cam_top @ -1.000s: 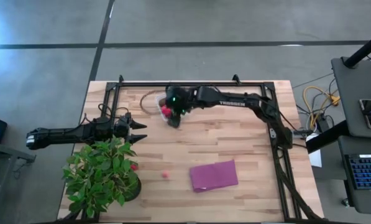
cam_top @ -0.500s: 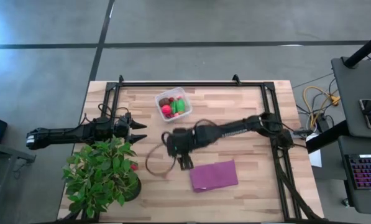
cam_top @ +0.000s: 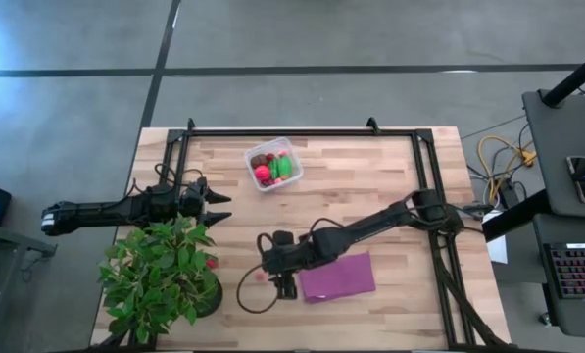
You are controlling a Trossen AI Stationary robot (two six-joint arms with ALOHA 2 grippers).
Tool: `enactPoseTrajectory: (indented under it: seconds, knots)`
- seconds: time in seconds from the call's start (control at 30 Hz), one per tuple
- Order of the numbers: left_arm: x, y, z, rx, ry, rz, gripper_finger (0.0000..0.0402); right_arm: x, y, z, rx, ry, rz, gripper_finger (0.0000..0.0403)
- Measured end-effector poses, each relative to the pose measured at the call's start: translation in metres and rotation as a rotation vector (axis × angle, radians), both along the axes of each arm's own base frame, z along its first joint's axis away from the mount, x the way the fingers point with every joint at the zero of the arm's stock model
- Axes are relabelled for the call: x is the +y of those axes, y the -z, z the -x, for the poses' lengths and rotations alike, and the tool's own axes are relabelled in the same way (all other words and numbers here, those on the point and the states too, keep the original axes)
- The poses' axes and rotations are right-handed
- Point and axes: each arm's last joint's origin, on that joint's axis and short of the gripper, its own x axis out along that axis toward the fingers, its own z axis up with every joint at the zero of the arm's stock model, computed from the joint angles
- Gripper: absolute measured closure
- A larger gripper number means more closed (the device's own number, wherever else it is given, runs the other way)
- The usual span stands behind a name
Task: Pick and placing Produce into tupperware
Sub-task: Put the pink peach into the transparent bin
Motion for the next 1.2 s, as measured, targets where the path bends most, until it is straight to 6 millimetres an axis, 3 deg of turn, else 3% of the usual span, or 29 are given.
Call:
enactPoseTrajectory:
  seconds: [0.43, 0.83, 1.2]
  knots:
    - [0.000, 0.000, 0.000, 0.000, 0.000, 0.000, 0.0178, 0.010, 0.046, -0.018, -0.018, -0.057, -0.111, 0.0179]
    - [0.000, 0.000, 0.000, 0.000, 0.000, 0.000, 0.0178, 0.012, 0.052, -0.026, -0.044, -0.043, -0.044, 0.0179]
    - [0.000, 0.000, 0.000, 0.000, 0.000, 0.000, 0.0178, 0.012, 0.075, -0.029, -0.040, -0.021, 0.011, 0.0179]
